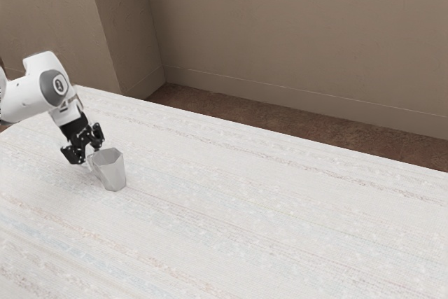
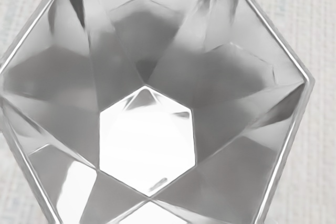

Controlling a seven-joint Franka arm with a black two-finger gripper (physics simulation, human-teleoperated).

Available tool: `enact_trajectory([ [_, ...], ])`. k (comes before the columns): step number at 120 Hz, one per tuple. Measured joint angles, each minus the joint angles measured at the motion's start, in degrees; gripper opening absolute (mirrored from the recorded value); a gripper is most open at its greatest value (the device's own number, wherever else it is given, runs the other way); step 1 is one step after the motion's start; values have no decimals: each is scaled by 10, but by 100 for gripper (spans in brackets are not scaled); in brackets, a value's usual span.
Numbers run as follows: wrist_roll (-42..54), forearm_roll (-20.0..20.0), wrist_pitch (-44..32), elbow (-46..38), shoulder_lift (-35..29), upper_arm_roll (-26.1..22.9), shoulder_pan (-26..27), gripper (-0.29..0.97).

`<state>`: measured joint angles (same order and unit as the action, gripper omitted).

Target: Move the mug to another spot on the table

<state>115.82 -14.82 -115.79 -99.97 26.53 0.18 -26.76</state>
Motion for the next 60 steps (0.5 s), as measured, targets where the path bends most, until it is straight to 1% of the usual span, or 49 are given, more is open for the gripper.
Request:
enact_trajectory([
  [14, 11, -30, -8, -1, 8, 0, -2, 37],
  [32, 21, -44, -15, -1, 17, 0, -5, 34],
  [43, 27, -48, -19, -1, 19, 0, -6, 21],
  [60, 35, -58, -23, -1, 17, 0, -8, 14],
])
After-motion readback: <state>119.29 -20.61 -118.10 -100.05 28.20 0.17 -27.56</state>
